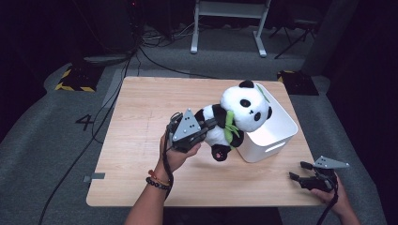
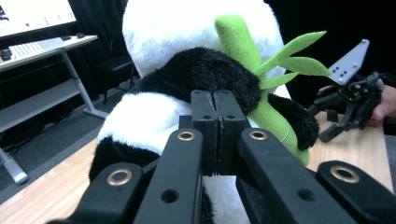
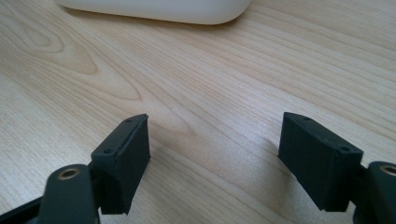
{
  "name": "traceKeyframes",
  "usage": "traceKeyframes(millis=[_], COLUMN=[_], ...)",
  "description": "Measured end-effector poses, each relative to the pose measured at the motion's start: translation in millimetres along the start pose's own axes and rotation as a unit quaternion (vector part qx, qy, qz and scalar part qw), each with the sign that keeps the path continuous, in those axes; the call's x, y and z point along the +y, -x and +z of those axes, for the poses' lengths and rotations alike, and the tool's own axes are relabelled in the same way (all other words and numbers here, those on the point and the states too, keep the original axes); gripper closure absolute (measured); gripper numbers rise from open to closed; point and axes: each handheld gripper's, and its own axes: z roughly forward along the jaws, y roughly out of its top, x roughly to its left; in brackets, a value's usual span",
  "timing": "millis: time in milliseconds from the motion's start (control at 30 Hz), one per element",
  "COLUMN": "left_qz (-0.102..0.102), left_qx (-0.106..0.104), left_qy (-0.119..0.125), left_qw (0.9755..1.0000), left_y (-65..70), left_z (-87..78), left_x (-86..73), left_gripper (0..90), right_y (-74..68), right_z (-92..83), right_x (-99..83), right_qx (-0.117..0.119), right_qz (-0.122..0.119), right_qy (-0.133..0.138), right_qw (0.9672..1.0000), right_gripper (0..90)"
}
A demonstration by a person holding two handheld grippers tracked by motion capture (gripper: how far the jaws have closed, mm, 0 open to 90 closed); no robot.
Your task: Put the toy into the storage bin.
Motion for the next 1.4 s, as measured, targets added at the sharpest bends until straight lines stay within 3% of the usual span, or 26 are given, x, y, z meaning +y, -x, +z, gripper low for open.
traceKeyframes(millis=[133,200,367,533,1167,1300,1333,1400], left_qz=[-0.001,0.014,0.022,0.026,0.037,0.033,0.028,0.000], left_qx=[-0.004,-0.006,-0.013,-0.029,-0.027,-0.029,-0.028,-0.040], left_qy=[0.000,-0.011,-0.014,-0.033,-0.060,-0.062,-0.050,-0.021], left_qw=[1.0000,0.9998,0.9996,0.9987,0.9972,0.9971,0.9979,0.9990], left_y=[-3.3,-6.3,-7.9,-10.7,-27.8,-30.9,-31.6,-35.4], left_z=[7.2,10.5,21.0,42.0,98.9,116.1,117.6,118.5], left_x=[5.8,9.9,17.2,25.4,61.3,68.2,69.0,73.0], left_gripper=[88.8,88.8,88.8,88.8,88.7,88.5,90.0,90.0], right_y=[0.2,0.1,0.1,0.1,0.0,0.3,0.0,0.0], right_z=[0.0,0.0,0.0,0.0,-0.1,-0.2,-0.1,-0.1], right_x=[0.0,0.0,0.0,0.0,0.0,-0.1,0.0,-0.1], right_qx=[0.001,0.000,0.000,0.000,0.003,0.003,0.003,0.003], right_qz=[0.000,0.000,0.000,0.000,-0.001,-0.001,-0.001,-0.001], right_qy=[0.000,0.000,0.000,0.000,0.000,0.000,0.000,0.000], right_qw=[1.0000,1.0000,1.0000,1.0000,1.0000,1.0000,1.0000,1.0000], right_gripper=[25.0,24.9,25.0,24.9,24.9,24.9,24.9,25.0])
